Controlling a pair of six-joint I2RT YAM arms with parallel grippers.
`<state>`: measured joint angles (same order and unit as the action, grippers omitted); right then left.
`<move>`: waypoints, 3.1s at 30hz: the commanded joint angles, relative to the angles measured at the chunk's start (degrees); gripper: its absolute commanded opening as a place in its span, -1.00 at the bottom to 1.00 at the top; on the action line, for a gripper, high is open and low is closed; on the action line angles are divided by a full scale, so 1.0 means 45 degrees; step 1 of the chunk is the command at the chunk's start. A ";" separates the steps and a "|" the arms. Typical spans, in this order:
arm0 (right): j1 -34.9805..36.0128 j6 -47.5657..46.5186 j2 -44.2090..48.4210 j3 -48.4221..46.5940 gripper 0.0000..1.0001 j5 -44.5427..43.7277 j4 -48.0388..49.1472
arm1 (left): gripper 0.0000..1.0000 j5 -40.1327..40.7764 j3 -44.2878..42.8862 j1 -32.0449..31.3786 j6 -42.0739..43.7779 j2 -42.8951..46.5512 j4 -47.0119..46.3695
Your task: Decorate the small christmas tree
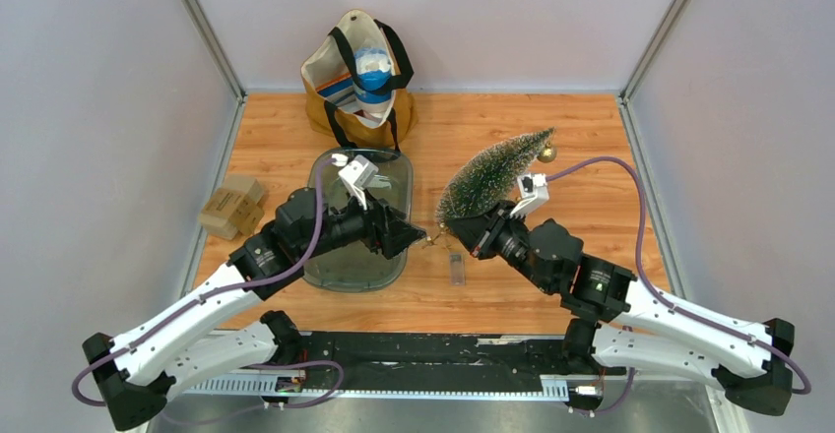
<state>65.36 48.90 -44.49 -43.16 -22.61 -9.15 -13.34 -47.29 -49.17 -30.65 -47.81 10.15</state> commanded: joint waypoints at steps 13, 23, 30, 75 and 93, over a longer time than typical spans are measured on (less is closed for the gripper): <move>-0.0189 0.0226 0.2054 0.0098 -1.00 -0.1713 -0.0701 | 0.56 -0.3454 0.2146 0.1981 -0.1955 0.0841 -0.4142; -0.0209 0.0362 0.2269 0.0137 -1.00 -0.1675 -0.0838 | 0.43 -0.5569 0.2950 0.1961 -0.3813 -0.0624 -0.8249; -0.0209 0.0421 0.2289 0.0079 -1.00 -0.1499 -0.0721 | 0.35 -0.6117 0.2949 0.1903 -0.4047 -0.1757 -0.8993; -0.0267 0.0500 0.2698 0.0392 0.01 -0.1829 -0.1423 | -1.00 -0.5024 0.1175 0.1180 -0.1571 -0.2285 -0.4467; -0.0267 -0.0985 0.4690 -0.0468 0.30 -0.5754 -0.5933 | -1.00 -0.3207 -0.5054 0.1512 0.4720 -0.4685 0.8089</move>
<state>64.29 47.22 -25.21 -42.19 -40.47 -29.50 -30.65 -63.02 -43.03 -18.96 -66.13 31.33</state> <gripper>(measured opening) 0.640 0.009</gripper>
